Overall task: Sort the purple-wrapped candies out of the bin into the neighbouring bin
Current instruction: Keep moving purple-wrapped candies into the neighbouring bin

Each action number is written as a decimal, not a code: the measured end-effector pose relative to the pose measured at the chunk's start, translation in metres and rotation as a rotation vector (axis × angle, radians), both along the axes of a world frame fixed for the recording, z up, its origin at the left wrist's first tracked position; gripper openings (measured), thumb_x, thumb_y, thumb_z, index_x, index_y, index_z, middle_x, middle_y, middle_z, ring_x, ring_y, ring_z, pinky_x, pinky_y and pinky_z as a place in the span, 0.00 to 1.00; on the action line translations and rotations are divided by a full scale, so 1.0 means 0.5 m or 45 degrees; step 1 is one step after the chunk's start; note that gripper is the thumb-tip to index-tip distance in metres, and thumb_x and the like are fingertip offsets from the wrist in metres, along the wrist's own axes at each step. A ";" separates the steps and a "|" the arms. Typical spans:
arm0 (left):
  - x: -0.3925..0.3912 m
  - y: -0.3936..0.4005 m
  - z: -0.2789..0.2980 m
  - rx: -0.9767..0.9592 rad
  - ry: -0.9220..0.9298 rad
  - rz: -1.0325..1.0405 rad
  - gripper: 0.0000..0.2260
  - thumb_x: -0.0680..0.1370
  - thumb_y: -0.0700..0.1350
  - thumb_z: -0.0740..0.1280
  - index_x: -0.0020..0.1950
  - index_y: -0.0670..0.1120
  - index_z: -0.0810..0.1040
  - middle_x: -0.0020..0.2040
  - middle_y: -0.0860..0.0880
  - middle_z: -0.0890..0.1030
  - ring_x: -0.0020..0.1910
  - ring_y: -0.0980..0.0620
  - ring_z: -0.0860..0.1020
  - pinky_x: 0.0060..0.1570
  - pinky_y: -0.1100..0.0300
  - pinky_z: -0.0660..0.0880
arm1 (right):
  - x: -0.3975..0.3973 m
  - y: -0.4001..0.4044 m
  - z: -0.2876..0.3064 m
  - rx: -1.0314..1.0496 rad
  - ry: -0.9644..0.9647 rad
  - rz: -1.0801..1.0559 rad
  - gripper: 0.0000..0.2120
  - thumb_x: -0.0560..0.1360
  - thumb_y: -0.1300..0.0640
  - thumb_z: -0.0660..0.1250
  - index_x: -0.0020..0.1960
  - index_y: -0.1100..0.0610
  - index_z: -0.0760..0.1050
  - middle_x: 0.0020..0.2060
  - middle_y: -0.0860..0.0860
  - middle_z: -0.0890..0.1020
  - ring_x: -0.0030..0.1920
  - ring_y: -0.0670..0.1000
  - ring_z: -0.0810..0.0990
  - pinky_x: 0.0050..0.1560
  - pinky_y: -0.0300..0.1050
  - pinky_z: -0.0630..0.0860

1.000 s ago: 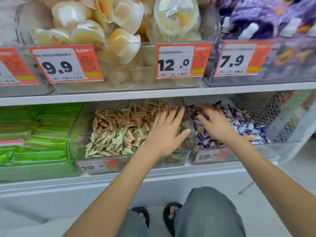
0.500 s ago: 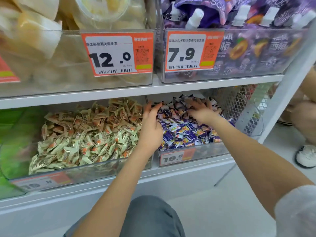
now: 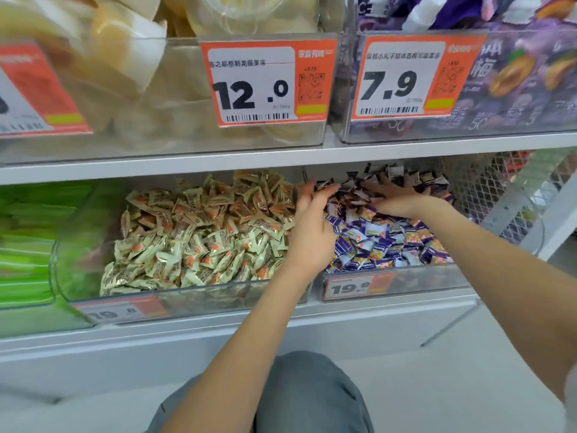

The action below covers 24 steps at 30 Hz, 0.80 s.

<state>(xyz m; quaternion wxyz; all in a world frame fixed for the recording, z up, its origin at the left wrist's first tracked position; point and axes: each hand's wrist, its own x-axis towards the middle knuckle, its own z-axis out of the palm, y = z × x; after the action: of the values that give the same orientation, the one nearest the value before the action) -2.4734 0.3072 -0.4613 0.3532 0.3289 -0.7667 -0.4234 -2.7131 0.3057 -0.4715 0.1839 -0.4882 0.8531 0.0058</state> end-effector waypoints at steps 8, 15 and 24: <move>0.006 -0.002 0.005 0.007 -0.019 -0.043 0.30 0.72 0.26 0.53 0.69 0.49 0.69 0.74 0.50 0.57 0.74 0.54 0.56 0.69 0.68 0.52 | 0.029 0.124 -0.038 -0.014 0.256 0.435 0.35 0.61 0.17 0.40 0.65 0.21 0.34 0.72 0.33 0.35 0.76 0.52 0.41 0.66 0.74 0.35; 0.011 0.001 0.009 0.011 -0.051 -0.055 0.30 0.72 0.26 0.53 0.70 0.49 0.69 0.75 0.49 0.55 0.75 0.52 0.53 0.73 0.51 0.57 | -0.040 0.148 0.011 0.286 0.108 0.124 0.47 0.60 0.19 0.47 0.75 0.36 0.44 0.76 0.40 0.40 0.76 0.55 0.54 0.72 0.67 0.47; 0.015 0.013 -0.001 0.042 -0.042 -0.065 0.30 0.73 0.26 0.53 0.71 0.50 0.67 0.76 0.52 0.52 0.76 0.53 0.51 0.74 0.53 0.55 | 0.084 -0.024 -0.041 -0.149 0.319 -0.169 0.28 0.77 0.34 0.45 0.75 0.42 0.52 0.77 0.52 0.55 0.74 0.64 0.54 0.69 0.63 0.58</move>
<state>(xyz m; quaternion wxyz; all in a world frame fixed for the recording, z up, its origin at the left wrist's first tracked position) -2.4656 0.3136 -0.4617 0.3242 0.3219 -0.7734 -0.4394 -2.6712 0.2938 -0.4922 0.0473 -0.4362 0.8986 0.0048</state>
